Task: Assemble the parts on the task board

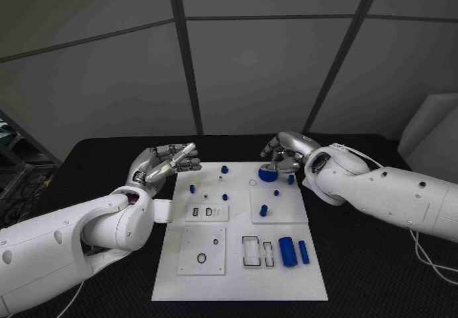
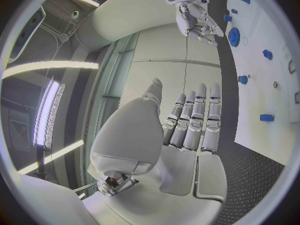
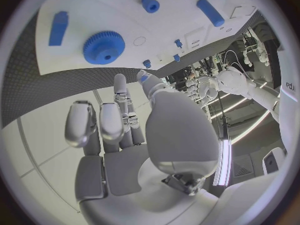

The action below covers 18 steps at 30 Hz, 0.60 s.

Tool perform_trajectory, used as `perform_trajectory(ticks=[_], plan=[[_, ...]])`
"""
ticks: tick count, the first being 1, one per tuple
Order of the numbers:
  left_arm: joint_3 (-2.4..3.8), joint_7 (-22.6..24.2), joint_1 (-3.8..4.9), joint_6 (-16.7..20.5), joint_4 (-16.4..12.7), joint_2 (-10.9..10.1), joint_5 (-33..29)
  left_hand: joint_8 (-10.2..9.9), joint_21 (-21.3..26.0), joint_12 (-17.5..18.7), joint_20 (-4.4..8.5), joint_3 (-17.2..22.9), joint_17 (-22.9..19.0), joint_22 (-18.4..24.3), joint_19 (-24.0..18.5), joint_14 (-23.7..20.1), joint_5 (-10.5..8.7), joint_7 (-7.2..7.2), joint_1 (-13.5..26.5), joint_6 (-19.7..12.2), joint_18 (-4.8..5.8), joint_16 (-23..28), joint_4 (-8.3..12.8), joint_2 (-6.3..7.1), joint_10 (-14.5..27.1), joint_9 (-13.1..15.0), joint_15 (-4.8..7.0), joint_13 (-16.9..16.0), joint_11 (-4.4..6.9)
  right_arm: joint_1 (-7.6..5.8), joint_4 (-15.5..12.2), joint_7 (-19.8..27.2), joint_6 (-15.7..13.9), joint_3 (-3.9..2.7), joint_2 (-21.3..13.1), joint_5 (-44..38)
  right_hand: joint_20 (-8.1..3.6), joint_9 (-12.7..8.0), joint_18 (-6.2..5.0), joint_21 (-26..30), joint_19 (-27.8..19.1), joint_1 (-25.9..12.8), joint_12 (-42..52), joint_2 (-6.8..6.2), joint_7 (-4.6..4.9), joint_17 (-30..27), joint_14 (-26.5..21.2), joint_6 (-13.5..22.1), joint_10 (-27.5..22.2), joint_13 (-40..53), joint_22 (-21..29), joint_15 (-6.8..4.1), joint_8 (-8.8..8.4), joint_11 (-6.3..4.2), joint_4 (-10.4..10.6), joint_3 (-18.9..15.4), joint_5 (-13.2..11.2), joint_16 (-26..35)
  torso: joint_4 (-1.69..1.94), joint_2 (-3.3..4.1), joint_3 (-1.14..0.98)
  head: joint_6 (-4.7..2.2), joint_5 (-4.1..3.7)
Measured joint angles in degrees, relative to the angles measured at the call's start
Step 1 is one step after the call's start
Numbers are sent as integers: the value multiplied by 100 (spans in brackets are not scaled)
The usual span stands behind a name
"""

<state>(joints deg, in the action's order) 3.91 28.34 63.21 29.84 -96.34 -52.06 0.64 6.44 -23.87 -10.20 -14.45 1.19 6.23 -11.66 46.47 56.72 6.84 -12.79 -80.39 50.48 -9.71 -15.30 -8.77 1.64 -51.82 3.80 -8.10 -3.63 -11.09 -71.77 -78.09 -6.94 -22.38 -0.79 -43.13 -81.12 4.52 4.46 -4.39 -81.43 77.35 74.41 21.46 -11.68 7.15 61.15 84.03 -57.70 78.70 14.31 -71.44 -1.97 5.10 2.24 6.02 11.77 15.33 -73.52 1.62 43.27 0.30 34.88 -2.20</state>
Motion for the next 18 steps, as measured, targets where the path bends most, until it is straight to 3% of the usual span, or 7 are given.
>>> perform_trajectory(ticks=[2, 4, 5, 8, 13, 18], plan=[[0, -2, 0, -5, 10, 4, 0, 0, 0, 0, 0, 0, 0, 0, 0, 0, 0, 0, 0, 0, 0, 0, 0, 0, 0, 0, 0, 0, 0, 0, -29, -62, 75, 0, -98, 143, 6, 0, 0, -96, 131, 92, 931, 92, 10, 467, 2, 104, -209, 990, -187, -40, 74, 19, 203, -427, 15, -328, -1, -2, -2, -10, -24], [0, -5, 0, -9, 17, 7, 0, 0, 0, 0, 0, 0, 0, 0, 0, 0, 0, 0, 0, 0, 0, 0, 0, 0, 0, 0, 0, 0, 0, 0, -40, -141, 188, 0, -153, 265, 20, 0, 9, -161, 204, 151, 1919, 139, 33, 816, 9, 179, -259, 2048, -311, -26, 121, 34, 350, -666, 14, -554, -1, -1, -2, -20, -48], [0, -7, 0, -11, 20, 10, 0, 0, 0, 0, 0, 0, 0, 0, 0, 0, 0, 0, 0, 0, 0, 0, 0, 0, 0, 0, 0, 0, 0, 0, -40, -174, 241, 0, -163, 304, 49, 0, 88, -184, 233, 236, 2381, 143, 45, 966, -3, 215, -325, 2552, -337, -14, 156, 33, 431, -776, 14, -651, 0, 1, -1, -25, -57], [0, -11, 0, -20, 31, 27, 0, 0, 0, 0, 0, 0, 0, 1, 0, 0, 0, 0, 0, 0, 0, 0, 0, 0, 0, 0, 0, 0, 0, -1, -4, -272, 423, 0, -154, 389, 71, 0, 87, -195, 256, 432, 3158, 183, 94, 1199, -10, 347, -488, 3435, -351, 34, 235, 70, 655, -997, 14, -803, 2, 4, -1, -29, -72], [-1, -18, -1, -32, 38, 43, 0, 0, 0, 0, 0, -16, 0, 1, 0, 0, 0, 0, 0, 0, 0, 21, 17, 0, 0, 0, 0, -1, 0, -1, 138, -404, 675, 0, -60, 461, 110, -9, 87, -244, 294, 589, 3636, 182, 135, 1374, -10, 482, -512, 4002, -351, 75, 303, 83, 870, -1101, 14, -906, 13, 4, 3, -21, -92], [-1, -24, -1, -40, 45, 48, 1, 0, 0, 0, 0, -17, 0, 1, 0, 0, 0, 0, 0, 0, 0, 21, 17, 0, 0, 0, 0, -1, 0, -1, 267, -495, 838, 0, 57, 494, 110, -9, 87, -260, 294, 665, 3827, 183, 136, 1380, -10, 522, -488, 4225, -351, 75, 304, 106, 936, -1118, 14, -936, 20, 5, 8, -22, -105]])
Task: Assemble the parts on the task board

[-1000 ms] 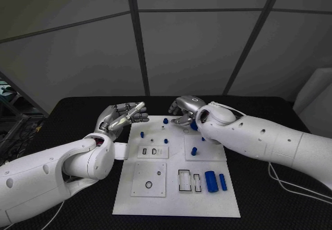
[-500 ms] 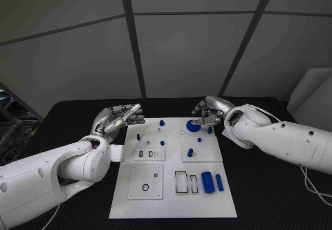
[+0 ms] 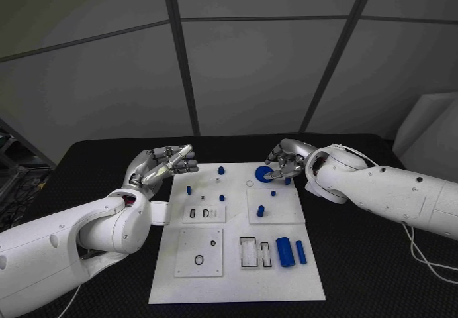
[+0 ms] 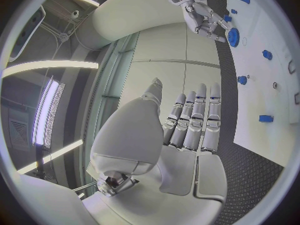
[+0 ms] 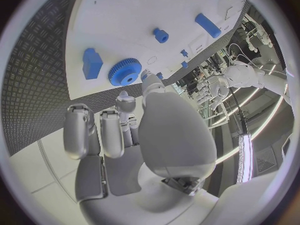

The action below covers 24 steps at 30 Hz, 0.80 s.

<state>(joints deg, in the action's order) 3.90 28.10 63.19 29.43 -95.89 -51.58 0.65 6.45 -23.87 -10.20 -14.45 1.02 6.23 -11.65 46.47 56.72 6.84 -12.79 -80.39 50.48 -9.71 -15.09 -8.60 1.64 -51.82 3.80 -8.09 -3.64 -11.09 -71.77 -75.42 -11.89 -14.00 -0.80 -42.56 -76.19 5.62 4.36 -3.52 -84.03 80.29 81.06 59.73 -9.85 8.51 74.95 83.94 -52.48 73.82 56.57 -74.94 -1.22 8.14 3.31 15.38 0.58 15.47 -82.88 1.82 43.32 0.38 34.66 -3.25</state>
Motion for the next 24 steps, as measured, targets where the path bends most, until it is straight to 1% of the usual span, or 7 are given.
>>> perform_trajectory(ticks=[2, 8, 14, 19, 20, 22, 24], plan=[[0, -1, 0, -4, 0, 0, 0, 0, 0, 0, 0, 0, 0, 0, 0, 0, 0, 0, 0, 0, 0, 0, 0, 0, 0, 0, 0, 0, 0, 0, 42, -31, 52, 0, 37, 9, 0, 0, 0, 0, 0, 3, 34, 3, 0, 0, 0, 0, 9, 49, 0, 0, 31, 9, 0, 0, 18, -21, 3, 0, 3, -1, -4], [0, -4, 0, -8, 1, 0, 0, 0, 0, 0, 0, 0, 0, 0, 0, 0, 0, 0, 0, 0, 0, 0, 0, 0, 0, 0, 0, 0, 0, 0, 100, -105, 156, 0, 103, 20, 20, 0, -1, 0, 20, 92, 177, 92, 0, -1, 0, 0, 8, 207, 1, 0, 93, 8, 32, 32, 34, -59, 3, 3, 3, -7, 2], [0, -6, 0, -9, 3, 0, 0, 0, 0, 19, 0, 0, 0, 1, 0, 0, 0, 0, 2, 0, 0, 0, 0, -2, 0, 0, 0, 0, 0, 0, 148, -167, 216, 0, 143, 21, 0, 12, -2, -22, 40, 165, 262, 165, 0, -1, 0, 0, 30, 317, 1, 0, 133, -13, 31, 31, 65, -59, -7, 4, 2, 3, 8], [0, -7, 0, -10, 8, 3, 0, 0, 0, 28, 0, 0, 0, 1, 0, 0, 0, 0, 24, 0, 0, 0, 0, -24, 0, 0, 0, 0, 0, -3, 181, -201, 237, -3, 187, 4, 0, 12, -2, -23, 40, 194, 323, 194, -8, -2, 0, -8, 52, 394, 1, 0, 165, 6, -1, 62, 69, -80, -7, 6, 0, 8, 8], [0, -8, 0, -10, 8, 4, 0, 0, 0, 28, 0, 0, 0, 1, 0, 0, 0, 0, 24, 0, 0, 0, 0, -24, 0, 0, 0, 0, 0, -5, 186, -207, 241, -4, 196, -4, 0, 14, -2, -22, 40, 229, 352, 229, -21, -2, 0, -21, 72, 416, 1, -1, 185, -14, -16, 77, 90, -80, -7, 6, 0, 10, 8], [0, -8, 0, -11, 12, 7, 0, 0, 0, 28, 0, 0, 0, 1, 0, 0, 0, 0, 24, 0, 0, 0, 0, -24, 0, 0, 0, 0, 0, -7, 197, -221, 245, -5, 217, -29, -2, 19, -3, -22, 41, 237, 378, 237, -21, -2, 0, -22, 71, 458, 1, -1, 200, -13, -26, 87, 96, -101, -7, 6, -1, 18, 6], [0, -9, 0, -11, 14, 8, 0, 0, 0, 28, 0, 0, 0, 1, 0, 0, 0, 0, 24, 0, 0, 0, 0, -24, 0, 0, 0, 0, 0, -9, 205, -231, 246, -7, 231, -59, -1, 18, -2, -48, 79, 291, 416, 288, -27, -2, 0, -55, 94, 499, 1, -1, 217, 6, -63, 124, 96, -109, -7, 6, -1, 24, 4]])
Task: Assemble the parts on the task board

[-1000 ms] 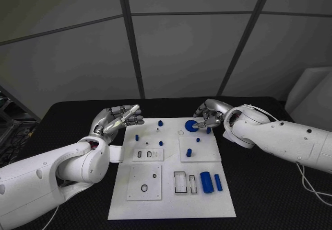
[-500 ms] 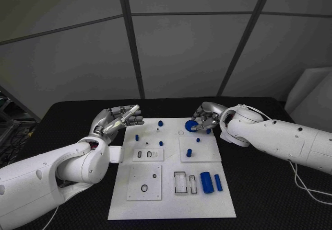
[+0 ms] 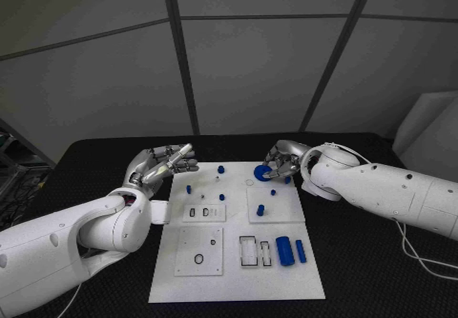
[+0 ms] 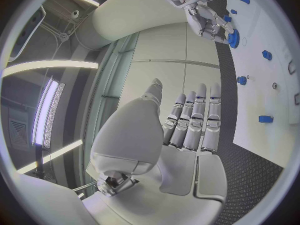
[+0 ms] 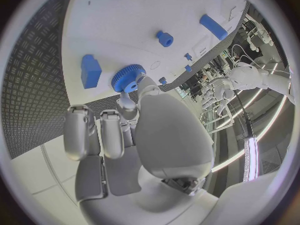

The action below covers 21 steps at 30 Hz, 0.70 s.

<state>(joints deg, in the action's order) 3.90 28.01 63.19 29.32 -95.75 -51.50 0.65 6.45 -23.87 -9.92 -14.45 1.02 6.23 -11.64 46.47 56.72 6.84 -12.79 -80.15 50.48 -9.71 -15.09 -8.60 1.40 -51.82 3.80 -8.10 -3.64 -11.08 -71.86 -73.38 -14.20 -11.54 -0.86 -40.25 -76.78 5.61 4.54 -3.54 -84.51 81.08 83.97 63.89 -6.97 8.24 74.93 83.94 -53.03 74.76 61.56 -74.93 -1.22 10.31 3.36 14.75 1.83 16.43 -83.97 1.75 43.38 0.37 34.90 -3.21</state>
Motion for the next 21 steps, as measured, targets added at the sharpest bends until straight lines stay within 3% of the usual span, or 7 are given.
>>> perform_trajectory(ticks=[6, 11, 17, 19, 21], plan=[[0, -1, 0, -1, 6, 1, 0, 0, 0, 0, 0, 0, 0, 0, 0, 0, 0, 0, 0, 0, 0, 0, 0, 0, 0, 0, 0, 0, 0, -4, 19, -31, 2, -3, 39, -164, -20, 3, -1, -33, 21, 124, 171, 80, 4, 0, 0, -67, 90, 186, 0, 0, 56, -29, -90, 122, -70, -21, 0, 1, 0, 8, -1], [0, -2, 0, -1, 6, 1, 0, 0, 0, 0, 0, 0, 0, 0, 0, 0, 0, 0, 0, 0, -1, 0, 0, 0, 0, 0, 0, 0, 0, -5, 21, -52, 7, -4, 66, -328, 2, 2, 0, -41, 44, 124, 292, 80, -8, -1, 0, -138, 141, 317, 0, 0, 84, -19, -104, 169, -114, -44, 0, 0, 0, 16, -1], [0, -5, 0, -2, 6, 0, 0, 0, 0, 0, 0, 0, 0, 0, 0, 0, 0, 0, 0, 0, 0, 0, 0, 0, 0, 0, 0, 0, 0, -1, -66, -94, -5, 0, 64, -626, -42, 3, 3, -85, 126, 124, 482, 80, -53, -1, 0, -345, 255, 525, 1, 0, 150, -92, -147, 294, -161, -67, -1, 0, 1, 19, -7], [0, -6, 0, -2, 5, -1, 0, 0, 0, 0, 0, 0, 0, 0, 0, 0, 0, 0, 0, 0, 0, 0, 0, 0, 0, 0, 0, 0, 0, 2, -115, -102, -23, 2, 60, -726, -51, 2, 92, -86, 138, 125, 532, 81, -73, -1, 0, -409, 275, 582, 1, 0, 167, -111, -161, 370, -254, -67, -2, -1, 1, 18, -9], [0, -7, 0, -2, 4, -2, 0, 0, 0, 0, 0, 0, 0, 0, 0, 0, 0, 0, -1, 0, 0, 0, 0, 0, 0, 0, 0, 0, 0, 5, -179, -106, -54, 3, 51, -829, -59, 2, 92, -113, 146, 133, 567, 87, -90, -1, 0, -446, 315, 634, 1, 0, 166, -111, -176, 434, -282, -89, -3, -3, 1, 13, -9]])
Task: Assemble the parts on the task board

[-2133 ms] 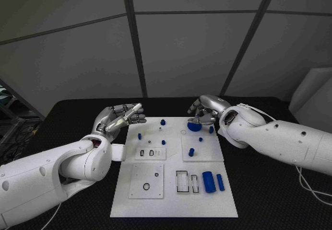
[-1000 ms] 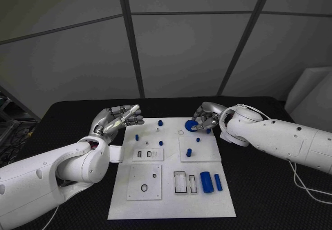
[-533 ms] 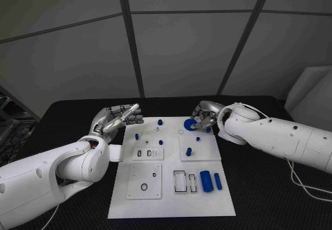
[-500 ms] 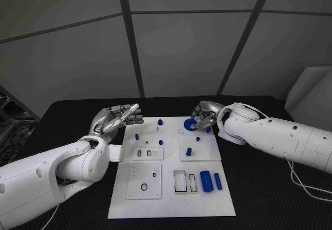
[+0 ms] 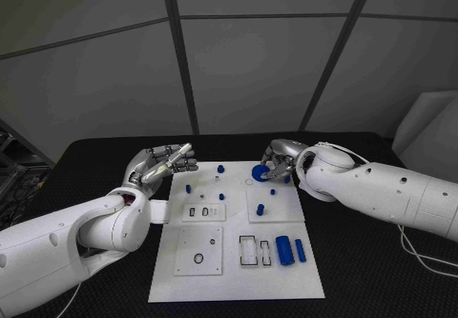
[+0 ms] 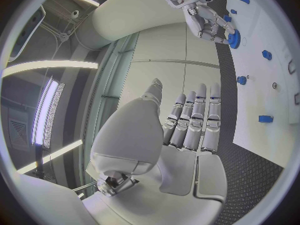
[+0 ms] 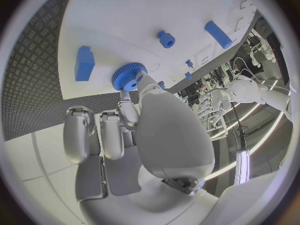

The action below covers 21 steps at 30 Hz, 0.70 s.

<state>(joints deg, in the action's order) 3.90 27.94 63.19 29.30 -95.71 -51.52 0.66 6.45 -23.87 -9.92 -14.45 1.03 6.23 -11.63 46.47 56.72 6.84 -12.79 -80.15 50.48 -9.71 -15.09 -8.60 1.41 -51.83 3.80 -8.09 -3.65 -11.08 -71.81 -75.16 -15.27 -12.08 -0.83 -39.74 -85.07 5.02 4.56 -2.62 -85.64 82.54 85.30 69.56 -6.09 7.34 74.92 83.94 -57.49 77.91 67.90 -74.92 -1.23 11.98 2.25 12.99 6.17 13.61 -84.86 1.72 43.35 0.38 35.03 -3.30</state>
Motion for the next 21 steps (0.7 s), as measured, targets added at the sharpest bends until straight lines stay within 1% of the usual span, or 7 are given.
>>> perform_trajectory(ticks=[2, 7, 9, 12, 16, 21], plan=[[0, -1, 0, 0, -1, -1, 0, 0, 0, 0, 0, 0, 0, 0, 0, 0, 0, 0, 0, 0, 0, 0, 0, 0, 0, 0, 0, 0, 0, 5, -56, -3, -33, 3, -14, -74, -21, -1, 0, 0, 21, 4, 43, -2, -10, 0, 0, -11, 11, 48, 0, 0, -1, -11, 6, 57, 4, 0, 0, -1, 0, -3, 0], [0, -4, -1, -1, -1, -2, 0, 0, 0, 0, 0, 0, 0, 0, 0, 0, 0, 0, 0, 0, -1, 0, 0, 0, 0, 0, 0, 0, 0, 9, -302, -10, -179, 4, -96, -223, -21, -6, -1, -40, 89, 23, 160, -9, 19, 0, 8, -46, 95, 184, 0, -8, -23, -10, 8, 163, 130, -34, -1, -4, 1, -12, -1], [0, -5, -1, -1, 0, -2, 0, 0, 0, 0, 0, 0, 0, 0, 0, 0, 0, 0, 0, 0, 0, 0, 0, 0, 0, 0, 0, 0, 0, 9, -449, -16, -264, 3, -119, -295, -23, -18, -1, -87, 121, 67, 253, -53, 29, 0, 22, -66, 164, 283, 0, -22, -25, -21, -4, 234, 133, -34, -1, -7, 3, -16, 4], [0, -6, -1, -1, 4, -2, 1, 0, 0, 0, 0, 0, 0, 0, 0, 0, 0, 0, 0, 0, -1, 0, 0, 0, 0, 0, 0, 0, 0, 9, -622, -33, -370, 0, -99, -415, -23, -39, -1, -87, 121, 76, 270, -61, 31, 0, 22, -69, 174, 324, 0, -22, -54, -31, -1, 298, 123, -34, 0, -8, 4, -20, 12], [0, -7, -1, -2, 6, 1, 1, 0, 0, 0, 0, 0, 0, 0, 0, 0, 0, 0, 0, 0, 0, 0, 0, 0, 20, 0, 0, 0, 20, 8, -675, -66, -453, 0, 31, -550, -22, -39, -2, -87, 121, 76, 270, -61, 31, -1, 22, -70, 174, 325, 1, -22, -57, -31, -2, 330, 68, -62, 6, -7, 6, -24, 23], [0, -9, -1, -2, 8, 4, 1, 0, 0, 0, 0, 0, 0, 0, 0, 0, 0, 0, 0, 0, 0, 0, 0, 0, 20, 0, 0, 0, 20, 7, -592, -111, -529, 0, 387, -724, -22, -39, -2, -87, 121, 65, 270, -72, 31, -1, 22, -69, 174, 307, 1, -22, -90, -31, 6, 388, 65, -62, 18, -3, 12, -12, 49]])
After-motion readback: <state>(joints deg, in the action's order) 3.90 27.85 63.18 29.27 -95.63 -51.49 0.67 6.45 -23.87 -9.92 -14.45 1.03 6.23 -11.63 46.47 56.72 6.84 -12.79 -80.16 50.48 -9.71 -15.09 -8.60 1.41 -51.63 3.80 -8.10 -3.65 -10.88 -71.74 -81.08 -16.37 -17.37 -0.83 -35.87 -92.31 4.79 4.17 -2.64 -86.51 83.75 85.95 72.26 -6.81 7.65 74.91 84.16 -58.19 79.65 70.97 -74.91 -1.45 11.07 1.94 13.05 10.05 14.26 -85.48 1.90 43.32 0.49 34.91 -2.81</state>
